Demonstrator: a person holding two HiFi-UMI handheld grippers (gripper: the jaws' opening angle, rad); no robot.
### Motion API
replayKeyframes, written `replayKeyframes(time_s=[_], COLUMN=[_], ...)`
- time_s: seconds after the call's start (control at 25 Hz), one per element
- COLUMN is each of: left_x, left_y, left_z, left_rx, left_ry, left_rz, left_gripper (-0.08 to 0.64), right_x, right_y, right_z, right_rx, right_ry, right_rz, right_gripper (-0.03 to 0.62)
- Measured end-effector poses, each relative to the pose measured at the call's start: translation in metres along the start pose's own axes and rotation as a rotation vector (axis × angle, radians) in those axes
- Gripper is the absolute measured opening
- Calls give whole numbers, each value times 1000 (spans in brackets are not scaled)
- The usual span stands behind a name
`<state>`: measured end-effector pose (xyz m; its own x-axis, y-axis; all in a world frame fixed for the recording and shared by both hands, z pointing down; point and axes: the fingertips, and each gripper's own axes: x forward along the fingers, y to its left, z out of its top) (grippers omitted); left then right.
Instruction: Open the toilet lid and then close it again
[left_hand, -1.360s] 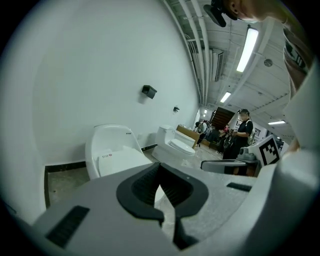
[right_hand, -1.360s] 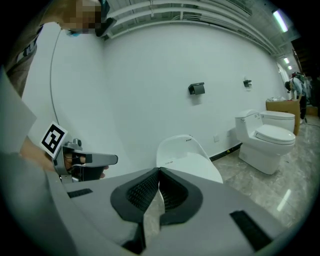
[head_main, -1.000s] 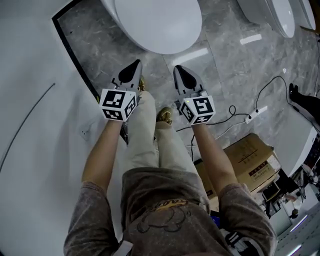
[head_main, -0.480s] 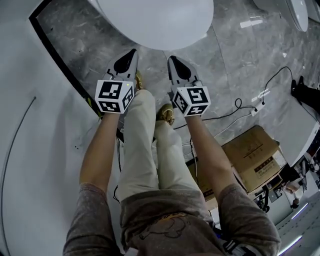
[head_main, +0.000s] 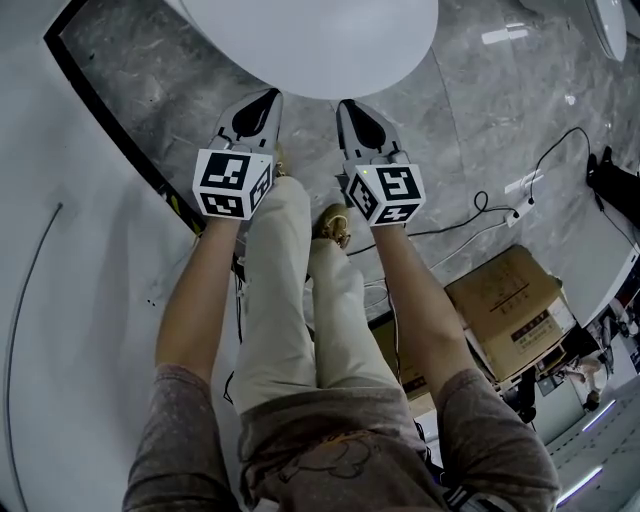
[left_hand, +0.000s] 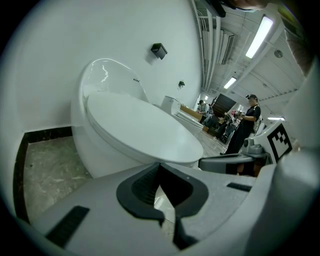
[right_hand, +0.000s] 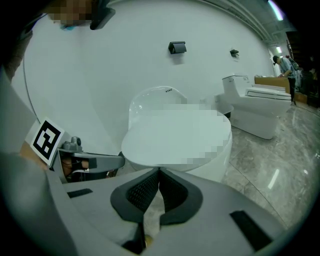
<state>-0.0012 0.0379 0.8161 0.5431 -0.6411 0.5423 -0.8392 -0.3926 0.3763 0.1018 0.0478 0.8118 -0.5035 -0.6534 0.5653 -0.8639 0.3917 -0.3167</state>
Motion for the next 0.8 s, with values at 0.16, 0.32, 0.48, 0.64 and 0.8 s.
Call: replayKeyframes(time_s=[0.16,0.32,0.48,0.64,0.8], left_x=[-1,0,-5,-14,-29], left_y=[1,-2,-6,-13,-23], left_z=[2,5,15,30,53], left_rx=[-2,-5,-19,-34,-46], left_ry=[-9,-26,-42,-56,-62], left_rz=[0,-6,-24,-28,-34], left_gripper=[8,8,8,8,8], right_x=[1,-1,-7,-19,-36], right_y=[3,0,3,10,21], right_z=[0,1,12,31,59], right_rx=[-14,-8,-19,-43,-52], right_ry=[8,12,-9,-22,-40], right_rz=[-1,-11,-1,8,19], right_gripper=[26,26,26,26,26])
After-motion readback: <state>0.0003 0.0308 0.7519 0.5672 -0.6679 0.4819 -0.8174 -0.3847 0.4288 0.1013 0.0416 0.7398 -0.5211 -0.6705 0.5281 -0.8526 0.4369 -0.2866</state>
